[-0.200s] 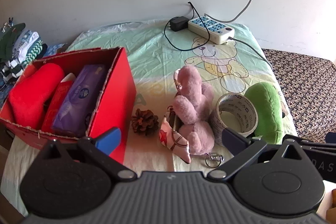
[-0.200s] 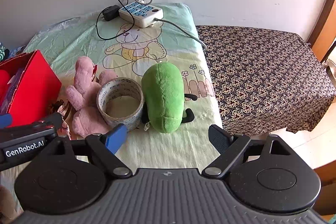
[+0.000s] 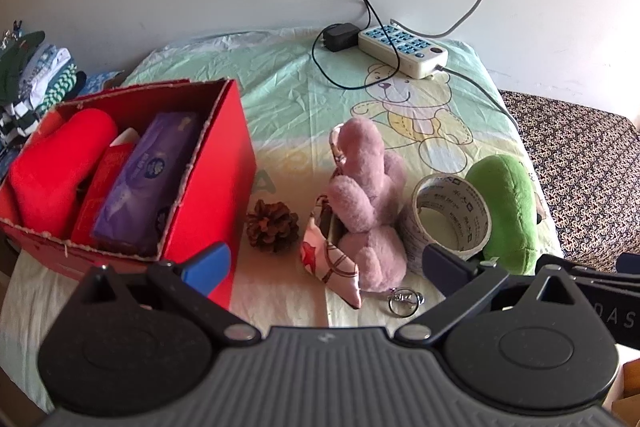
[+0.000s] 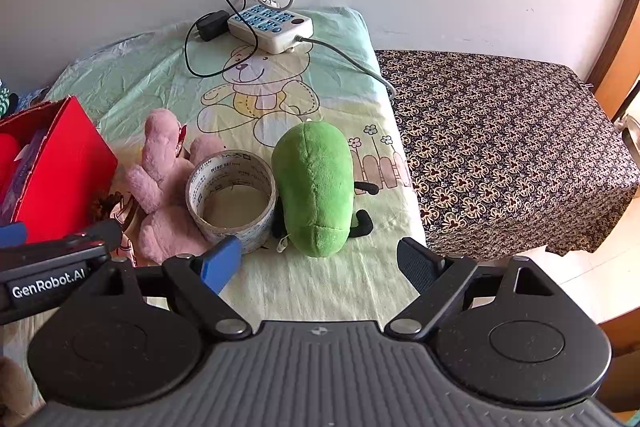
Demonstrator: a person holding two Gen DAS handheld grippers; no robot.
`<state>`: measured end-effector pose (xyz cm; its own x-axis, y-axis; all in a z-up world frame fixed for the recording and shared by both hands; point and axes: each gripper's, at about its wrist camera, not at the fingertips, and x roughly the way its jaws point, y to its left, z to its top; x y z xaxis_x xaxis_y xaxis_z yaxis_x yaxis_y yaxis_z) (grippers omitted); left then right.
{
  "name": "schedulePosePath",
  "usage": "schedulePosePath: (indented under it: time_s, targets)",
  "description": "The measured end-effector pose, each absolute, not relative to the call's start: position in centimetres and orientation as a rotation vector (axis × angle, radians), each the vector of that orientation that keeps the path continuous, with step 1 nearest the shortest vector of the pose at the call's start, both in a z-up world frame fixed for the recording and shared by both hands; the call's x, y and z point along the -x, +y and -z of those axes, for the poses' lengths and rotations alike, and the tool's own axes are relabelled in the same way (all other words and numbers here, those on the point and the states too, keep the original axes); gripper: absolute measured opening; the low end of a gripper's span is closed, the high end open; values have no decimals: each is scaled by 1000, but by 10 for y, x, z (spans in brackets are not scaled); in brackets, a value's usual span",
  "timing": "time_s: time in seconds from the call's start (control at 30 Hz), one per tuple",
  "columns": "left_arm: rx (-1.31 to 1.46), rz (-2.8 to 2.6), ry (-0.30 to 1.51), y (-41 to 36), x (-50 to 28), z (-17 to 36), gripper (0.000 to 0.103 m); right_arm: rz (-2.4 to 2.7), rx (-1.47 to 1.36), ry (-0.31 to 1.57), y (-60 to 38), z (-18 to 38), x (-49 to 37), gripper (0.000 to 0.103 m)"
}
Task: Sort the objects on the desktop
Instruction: 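Move the right tool toward the green plush toy beside the tape roll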
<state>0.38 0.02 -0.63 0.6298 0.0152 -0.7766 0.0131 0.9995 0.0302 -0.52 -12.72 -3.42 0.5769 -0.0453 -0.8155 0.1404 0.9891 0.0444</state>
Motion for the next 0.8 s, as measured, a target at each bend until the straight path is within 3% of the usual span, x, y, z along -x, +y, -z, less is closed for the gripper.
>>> schedulePosePath:
  time_s: [0.8]
  targets:
    - [-31,6,923,-2,-3,9,102,121,-110,944,-128,38,7,85]
